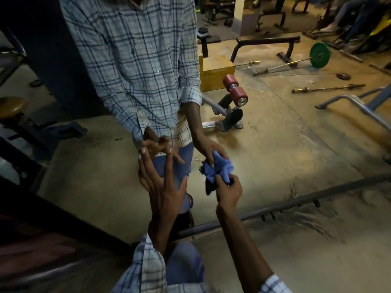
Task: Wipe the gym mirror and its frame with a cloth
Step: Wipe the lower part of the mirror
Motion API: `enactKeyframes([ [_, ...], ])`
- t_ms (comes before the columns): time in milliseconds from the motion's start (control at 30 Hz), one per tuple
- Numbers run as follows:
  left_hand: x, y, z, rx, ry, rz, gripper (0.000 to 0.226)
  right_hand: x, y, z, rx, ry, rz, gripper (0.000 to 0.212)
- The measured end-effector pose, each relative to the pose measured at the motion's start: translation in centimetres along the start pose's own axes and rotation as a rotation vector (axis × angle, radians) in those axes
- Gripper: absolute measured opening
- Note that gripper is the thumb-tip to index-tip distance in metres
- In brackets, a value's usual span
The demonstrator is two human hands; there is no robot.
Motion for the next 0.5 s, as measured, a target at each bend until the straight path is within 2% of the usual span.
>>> enactKeyframes([
  [67,-0.5,-0.2,0.0,0.004,0.005,-0.008,0.13,1.5,1.1,-1.1,-0.064,-0.003,-0.033,0.027],
  [100,-0.8,-0.2,-0.2,0.006,0.008,-0.014,0.13,1.5,1.5,0.6,-0.02,0.031,-0.043,0.021],
  [200,-1.4,-0.1,-0.7,0.044,-0.001,-0.023,0.123,0.8,2.1,9.4,0.269,0.054,-0.061,0.018],
  [300,-1.8,0.0,-1.3,0.064,-0.011,-0.035,0.113,-0.5,1.0,15.7,0.584,-0.073,-0.022,0.027],
  [367,-1.9,0.0,-1.1,0.099,-0.007,-0.049,0.109,-1.9,-0.2,16.4,0.732,-0.171,0.072,0.031],
  [433,-1.7,-0.2,-1.3,0.103,-0.004,-0.067,0.103,-3.4,-1.7,15.7,0.852,-0.261,0.235,0.029],
  [500,-1.8,-0.2,-1.4,0.127,-0.021,-0.074,0.1,-3.8,-1.7,15.1,0.904,-0.345,0.378,0.03],
])
Point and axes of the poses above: each hand's wrist, its own y-axis towards the middle knuckle, its own x-axis out of the back of the hand, z = x × y, the point moved 9 cm from there along y, towards the middle knuckle, and after that the axes turned 4 degrees about z, right-handed, at the moved point
